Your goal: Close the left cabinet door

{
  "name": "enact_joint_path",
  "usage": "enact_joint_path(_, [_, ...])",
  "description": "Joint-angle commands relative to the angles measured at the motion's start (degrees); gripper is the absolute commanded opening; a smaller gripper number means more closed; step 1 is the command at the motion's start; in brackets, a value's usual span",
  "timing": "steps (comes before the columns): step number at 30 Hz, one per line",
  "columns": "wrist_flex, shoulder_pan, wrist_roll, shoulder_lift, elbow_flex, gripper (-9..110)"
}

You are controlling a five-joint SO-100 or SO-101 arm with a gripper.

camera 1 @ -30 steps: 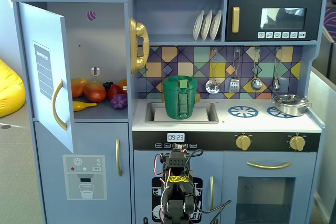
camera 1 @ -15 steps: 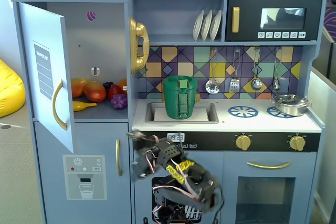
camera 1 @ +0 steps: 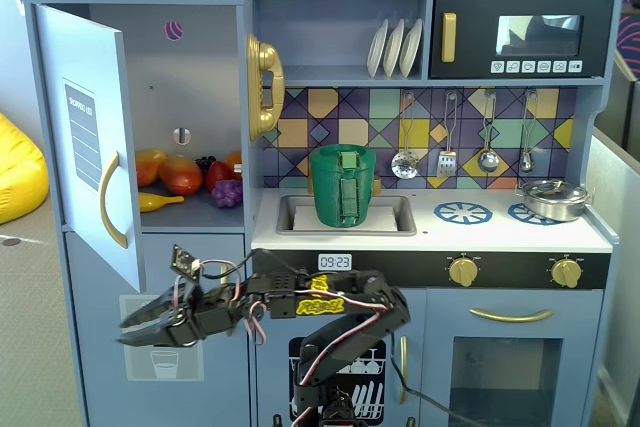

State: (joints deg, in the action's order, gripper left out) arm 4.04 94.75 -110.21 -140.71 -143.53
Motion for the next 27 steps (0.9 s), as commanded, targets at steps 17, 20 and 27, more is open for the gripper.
enact_joint_path(17, [-7.38, 4.13, -8.26, 32.08, 40.96, 0])
enact_joint_path(20, [-6.33, 2.81, -9.67, 33.4, 43.24, 0])
enact_joint_path(27, [-7.29, -0.53, -11.07, 33.66, 42.71, 0])
